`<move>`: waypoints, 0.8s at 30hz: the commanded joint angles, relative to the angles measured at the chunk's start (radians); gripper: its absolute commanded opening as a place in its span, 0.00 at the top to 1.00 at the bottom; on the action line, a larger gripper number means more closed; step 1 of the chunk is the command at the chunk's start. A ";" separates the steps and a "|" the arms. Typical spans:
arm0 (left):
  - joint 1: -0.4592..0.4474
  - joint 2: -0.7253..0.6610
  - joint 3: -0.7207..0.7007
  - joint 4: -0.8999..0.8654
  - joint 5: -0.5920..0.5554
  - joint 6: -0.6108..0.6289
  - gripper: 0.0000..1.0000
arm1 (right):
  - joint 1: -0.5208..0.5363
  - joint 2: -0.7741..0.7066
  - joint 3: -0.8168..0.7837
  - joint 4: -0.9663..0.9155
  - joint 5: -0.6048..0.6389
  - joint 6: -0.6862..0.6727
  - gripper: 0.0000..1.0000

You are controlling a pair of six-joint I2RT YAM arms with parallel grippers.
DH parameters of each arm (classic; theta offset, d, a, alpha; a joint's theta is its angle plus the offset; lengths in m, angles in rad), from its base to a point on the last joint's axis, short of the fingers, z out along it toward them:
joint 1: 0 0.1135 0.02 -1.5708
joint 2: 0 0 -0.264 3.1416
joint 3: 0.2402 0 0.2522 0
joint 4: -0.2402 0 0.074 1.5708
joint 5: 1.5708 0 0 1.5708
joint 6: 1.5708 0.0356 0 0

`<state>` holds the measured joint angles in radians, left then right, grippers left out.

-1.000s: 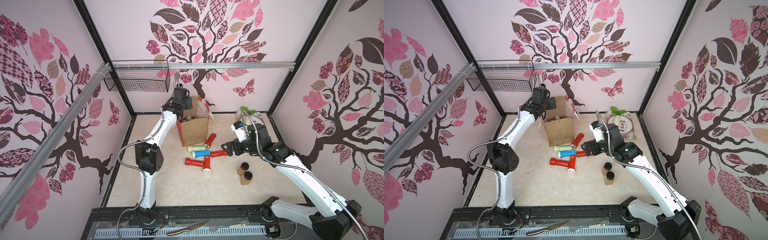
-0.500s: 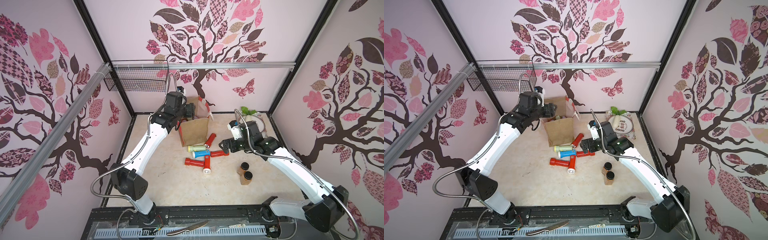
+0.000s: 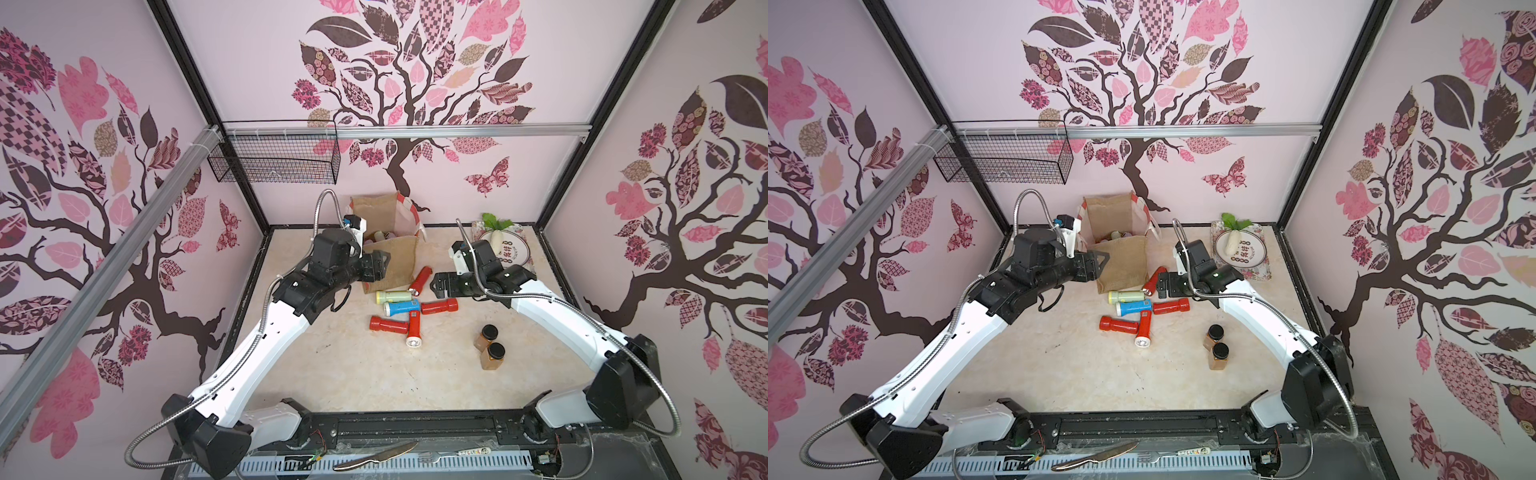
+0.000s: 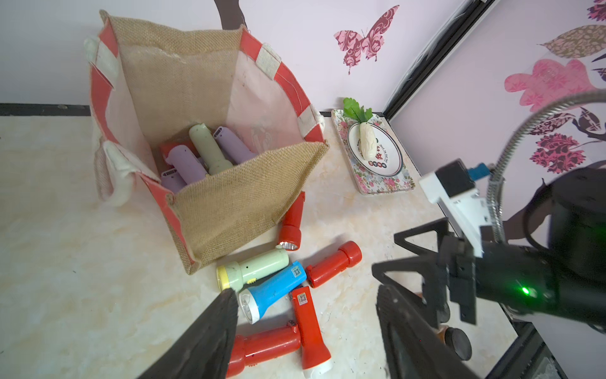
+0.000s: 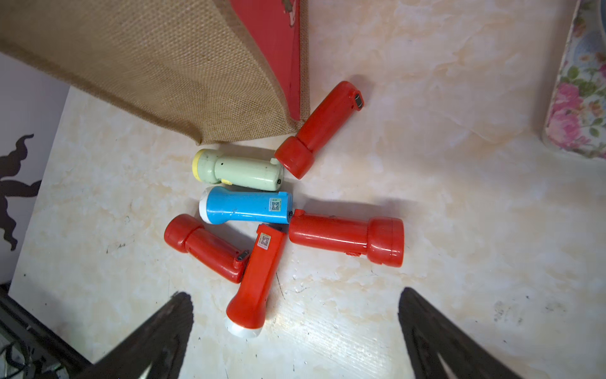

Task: Put the flashlights into the tote bags
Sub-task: Pick up the flashlight from the center of the board.

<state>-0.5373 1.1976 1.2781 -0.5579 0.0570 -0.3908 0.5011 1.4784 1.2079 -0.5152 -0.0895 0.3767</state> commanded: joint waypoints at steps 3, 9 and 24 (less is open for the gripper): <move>-0.003 -0.095 -0.142 0.044 0.047 -0.033 0.29 | -0.025 0.109 0.070 0.111 0.026 0.178 0.00; -0.016 -0.172 -0.212 0.057 0.050 -0.039 0.28 | -0.059 0.266 0.148 0.161 0.038 0.260 0.00; -0.016 -0.280 -0.300 0.076 0.067 -0.053 0.26 | -0.096 0.531 0.275 0.233 0.077 0.359 0.02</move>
<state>-0.5507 0.9249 1.0191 -0.5083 0.1143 -0.4286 0.4259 1.9594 1.4429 -0.3099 -0.0311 0.6987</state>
